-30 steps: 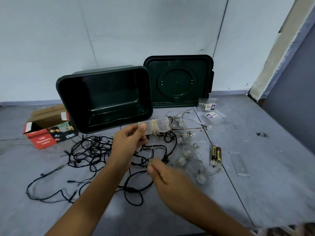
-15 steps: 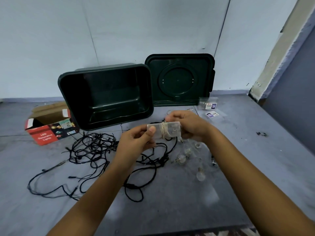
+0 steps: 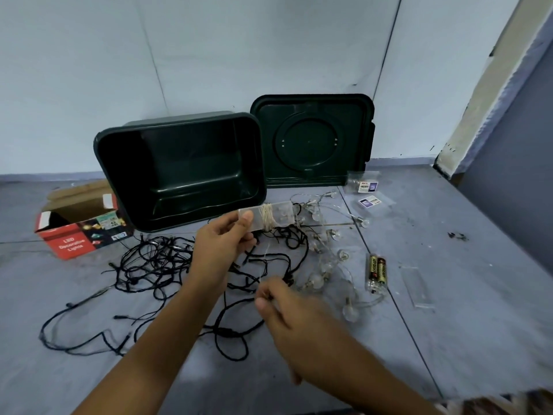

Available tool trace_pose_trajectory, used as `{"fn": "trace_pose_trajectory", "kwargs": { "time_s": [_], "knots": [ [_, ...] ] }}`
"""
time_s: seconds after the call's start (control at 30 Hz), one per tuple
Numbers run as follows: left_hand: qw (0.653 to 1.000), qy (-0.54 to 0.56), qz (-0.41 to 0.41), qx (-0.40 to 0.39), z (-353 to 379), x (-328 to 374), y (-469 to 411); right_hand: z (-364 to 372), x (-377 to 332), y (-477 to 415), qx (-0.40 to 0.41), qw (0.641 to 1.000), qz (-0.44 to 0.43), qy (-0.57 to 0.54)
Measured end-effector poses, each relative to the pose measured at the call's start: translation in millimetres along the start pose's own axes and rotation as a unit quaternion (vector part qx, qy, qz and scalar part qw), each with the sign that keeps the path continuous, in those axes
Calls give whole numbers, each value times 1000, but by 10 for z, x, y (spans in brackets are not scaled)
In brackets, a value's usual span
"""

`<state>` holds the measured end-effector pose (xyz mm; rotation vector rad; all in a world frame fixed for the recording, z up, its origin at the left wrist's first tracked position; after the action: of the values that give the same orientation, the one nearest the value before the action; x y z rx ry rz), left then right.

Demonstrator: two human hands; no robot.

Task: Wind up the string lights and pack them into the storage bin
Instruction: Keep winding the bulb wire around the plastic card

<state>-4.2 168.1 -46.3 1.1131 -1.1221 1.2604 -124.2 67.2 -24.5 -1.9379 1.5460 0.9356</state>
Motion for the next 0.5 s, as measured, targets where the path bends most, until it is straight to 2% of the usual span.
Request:
{"fn": "trace_pose_trajectory", "kwargs": {
  "time_s": [0.17,0.33,0.4,0.5],
  "knots": [
    [998,-45,15,-51,69,-2,41,-442,-270,-278,68,989,-92,93],
    [997,-42,8,-65,108,-16,131,-1053,-76,-880,167,981,-77,58],
    [997,-27,7,-78,127,8,158,-1116,117,-1050,152,986,-70,-20],
    [997,18,-3,-80,127,45,160,-913,476,-1134,96,972,-24,-212]
  ]
}}
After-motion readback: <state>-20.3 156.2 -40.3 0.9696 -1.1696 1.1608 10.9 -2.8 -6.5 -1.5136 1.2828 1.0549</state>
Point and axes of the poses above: each hand's wrist, its own y-axis away from the middle knuckle, its own z-axis out of the palm, x = y × z, the point moved 6 cm from there along -y, towards the middle knuckle, and after that the axes turned 2 degrees about -y, right-handed, at the moved point
